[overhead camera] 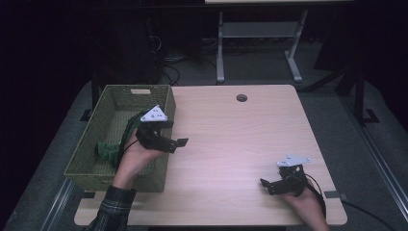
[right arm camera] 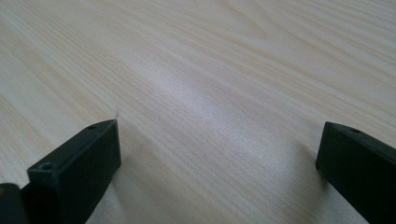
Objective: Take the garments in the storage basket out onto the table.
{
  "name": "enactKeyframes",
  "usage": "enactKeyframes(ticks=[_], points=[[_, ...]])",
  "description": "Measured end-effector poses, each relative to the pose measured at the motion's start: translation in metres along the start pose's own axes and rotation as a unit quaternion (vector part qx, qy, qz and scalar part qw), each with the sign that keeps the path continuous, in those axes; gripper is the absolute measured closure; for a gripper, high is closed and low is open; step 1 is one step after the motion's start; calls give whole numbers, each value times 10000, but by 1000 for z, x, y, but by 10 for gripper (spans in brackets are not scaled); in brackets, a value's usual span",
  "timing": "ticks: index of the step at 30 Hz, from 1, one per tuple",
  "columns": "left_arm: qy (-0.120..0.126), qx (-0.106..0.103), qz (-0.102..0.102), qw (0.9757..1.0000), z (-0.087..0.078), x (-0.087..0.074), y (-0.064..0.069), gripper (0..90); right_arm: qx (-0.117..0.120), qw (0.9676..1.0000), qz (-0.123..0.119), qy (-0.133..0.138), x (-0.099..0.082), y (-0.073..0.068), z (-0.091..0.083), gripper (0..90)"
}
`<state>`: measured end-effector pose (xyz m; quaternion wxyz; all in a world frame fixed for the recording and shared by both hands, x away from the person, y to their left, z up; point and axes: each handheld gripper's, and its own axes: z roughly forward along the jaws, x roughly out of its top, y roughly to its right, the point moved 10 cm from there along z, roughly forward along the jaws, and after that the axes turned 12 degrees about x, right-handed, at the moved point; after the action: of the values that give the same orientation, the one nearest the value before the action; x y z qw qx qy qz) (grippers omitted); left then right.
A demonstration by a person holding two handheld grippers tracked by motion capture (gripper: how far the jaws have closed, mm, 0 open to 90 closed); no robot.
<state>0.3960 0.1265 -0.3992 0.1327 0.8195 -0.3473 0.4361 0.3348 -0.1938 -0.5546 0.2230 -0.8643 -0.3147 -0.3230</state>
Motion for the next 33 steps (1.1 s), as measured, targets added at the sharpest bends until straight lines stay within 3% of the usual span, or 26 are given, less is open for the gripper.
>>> enactKeyframes(ticks=[14,22,33], points=[[-61,244,-72,9997,-18,-12,-28,137,-3,10000,-1,2,0,0,0,0],[-238,513,-5,9984,-33,-25,-56,138,-5,10000,24,-5,0,0,0,0],[-293,682,-60,9972,-43,-36,-78,141,-11,10000,8,1,0,0,0,0]])
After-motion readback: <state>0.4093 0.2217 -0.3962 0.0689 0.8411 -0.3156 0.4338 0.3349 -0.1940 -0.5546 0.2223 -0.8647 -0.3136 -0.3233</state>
